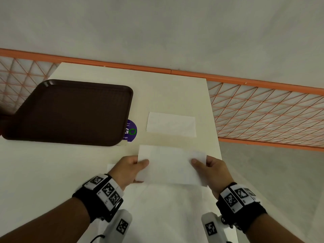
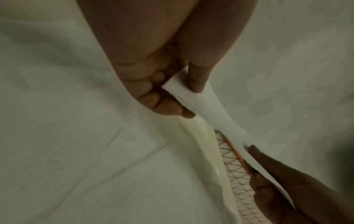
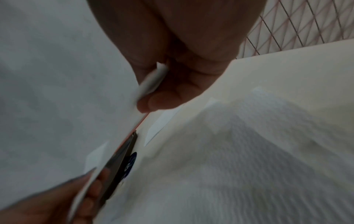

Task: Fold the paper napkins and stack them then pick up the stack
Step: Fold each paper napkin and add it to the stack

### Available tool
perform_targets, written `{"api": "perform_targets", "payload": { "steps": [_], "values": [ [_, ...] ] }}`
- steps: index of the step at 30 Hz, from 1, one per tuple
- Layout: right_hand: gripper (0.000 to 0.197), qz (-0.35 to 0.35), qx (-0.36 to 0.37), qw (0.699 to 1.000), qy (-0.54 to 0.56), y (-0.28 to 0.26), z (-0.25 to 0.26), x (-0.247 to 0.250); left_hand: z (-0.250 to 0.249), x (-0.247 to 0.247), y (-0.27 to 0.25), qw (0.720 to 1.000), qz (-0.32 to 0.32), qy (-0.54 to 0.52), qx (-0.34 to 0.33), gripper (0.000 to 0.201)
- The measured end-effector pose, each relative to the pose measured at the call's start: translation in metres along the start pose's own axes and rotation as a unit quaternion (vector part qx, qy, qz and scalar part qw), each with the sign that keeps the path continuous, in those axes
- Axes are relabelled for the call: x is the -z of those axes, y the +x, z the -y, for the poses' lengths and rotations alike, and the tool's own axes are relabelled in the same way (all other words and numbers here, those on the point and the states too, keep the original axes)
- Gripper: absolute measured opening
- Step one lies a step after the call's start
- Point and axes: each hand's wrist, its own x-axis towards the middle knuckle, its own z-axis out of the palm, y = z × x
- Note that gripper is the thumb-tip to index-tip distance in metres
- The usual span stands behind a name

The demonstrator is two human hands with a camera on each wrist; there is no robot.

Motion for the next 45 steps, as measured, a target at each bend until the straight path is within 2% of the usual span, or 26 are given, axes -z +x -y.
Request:
{"api": "perform_targets", "payload": {
  "steps": [3,7,11,14,18,24,34,43,45],
  "values": [
    [0.015,-0.016,0.008,0.998,-0.061,0.032,0.011,0.000,-0.023,-0.003,0.033,0.993,-0.055,0.084,-0.057,0.017],
    [0.014,-0.046,0.021,0.994,-0.098,0.080,0.034,0.001,-0.058,-0.009,0.072,0.970,-0.097,0.191,-0.113,0.035],
    [0.011,-0.061,0.037,0.980,-0.187,0.126,0.051,0.000,-0.079,-0.011,0.113,0.916,-0.135,0.339,-0.165,0.043],
    [0.015,-0.087,0.033,0.959,-0.269,0.154,0.063,-0.002,-0.090,-0.014,0.135,0.870,-0.171,0.432,-0.162,0.044],
    [0.020,-0.113,0.019,0.932,-0.345,0.180,0.070,-0.008,-0.093,-0.017,0.156,0.836,-0.193,0.496,-0.133,0.041],
    [0.025,-0.106,-0.017,0.915,-0.388,0.196,0.063,-0.013,-0.095,-0.024,0.165,0.787,-0.181,0.578,-0.112,0.037],
    [0.029,-0.090,-0.042,0.892,-0.441,0.187,0.062,-0.011,-0.096,-0.028,0.164,0.772,-0.191,0.601,-0.086,0.036],
    [0.054,-0.102,-0.049,0.873,-0.474,0.176,0.068,-0.007,-0.100,-0.025,0.153,0.773,-0.187,0.604,-0.050,0.042],
    [0.054,-0.095,-0.045,0.863,-0.494,0.162,0.072,-0.004,-0.103,-0.021,0.144,0.763,-0.179,0.619,-0.062,0.042]
  ]
}}
